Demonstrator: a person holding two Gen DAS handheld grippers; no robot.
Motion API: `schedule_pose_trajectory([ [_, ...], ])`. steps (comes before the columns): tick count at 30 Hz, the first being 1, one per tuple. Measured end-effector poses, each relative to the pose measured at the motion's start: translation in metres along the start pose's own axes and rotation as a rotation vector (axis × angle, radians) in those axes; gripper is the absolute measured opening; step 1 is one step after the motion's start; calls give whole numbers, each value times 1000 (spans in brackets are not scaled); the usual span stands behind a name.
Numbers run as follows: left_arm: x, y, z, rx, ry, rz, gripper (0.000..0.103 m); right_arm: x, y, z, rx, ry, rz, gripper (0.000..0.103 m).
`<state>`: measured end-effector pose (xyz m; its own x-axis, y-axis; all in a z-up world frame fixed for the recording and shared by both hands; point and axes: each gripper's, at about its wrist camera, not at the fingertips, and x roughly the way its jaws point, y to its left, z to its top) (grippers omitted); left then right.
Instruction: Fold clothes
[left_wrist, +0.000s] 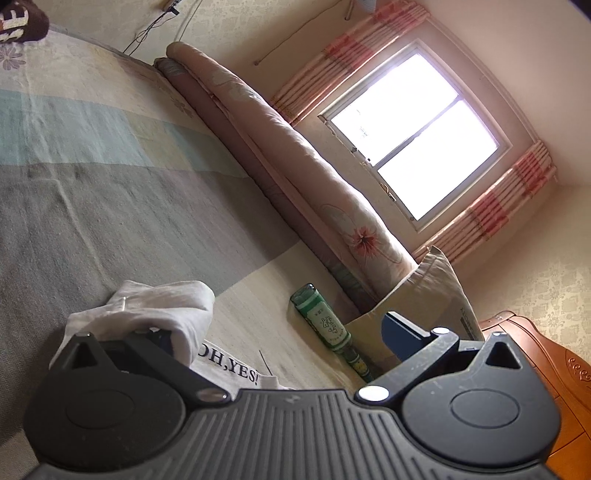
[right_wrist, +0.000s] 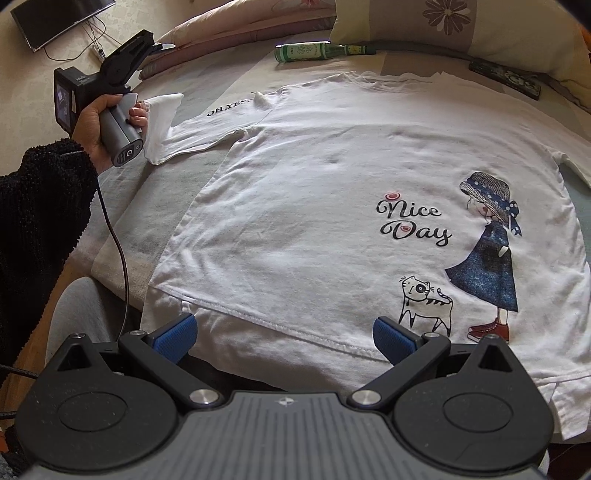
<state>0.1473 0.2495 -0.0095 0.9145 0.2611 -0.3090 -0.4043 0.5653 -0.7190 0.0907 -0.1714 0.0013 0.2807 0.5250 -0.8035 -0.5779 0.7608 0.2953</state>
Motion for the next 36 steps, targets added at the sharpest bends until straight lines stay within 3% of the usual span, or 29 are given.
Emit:
schedule_pose_trajectory([
  [14, 17, -56, -33, 52, 72, -67, 102, -11, -20, -3, 47, -29, 1, 103],
  [18, 24, -70, -45, 56, 99, -90, 102, -15, -27, -4, 57, -15, -50, 103],
  [36, 52, -140, -96, 119, 172, -179, 102, -19, -60, -4, 75, -22, -47, 103],
])
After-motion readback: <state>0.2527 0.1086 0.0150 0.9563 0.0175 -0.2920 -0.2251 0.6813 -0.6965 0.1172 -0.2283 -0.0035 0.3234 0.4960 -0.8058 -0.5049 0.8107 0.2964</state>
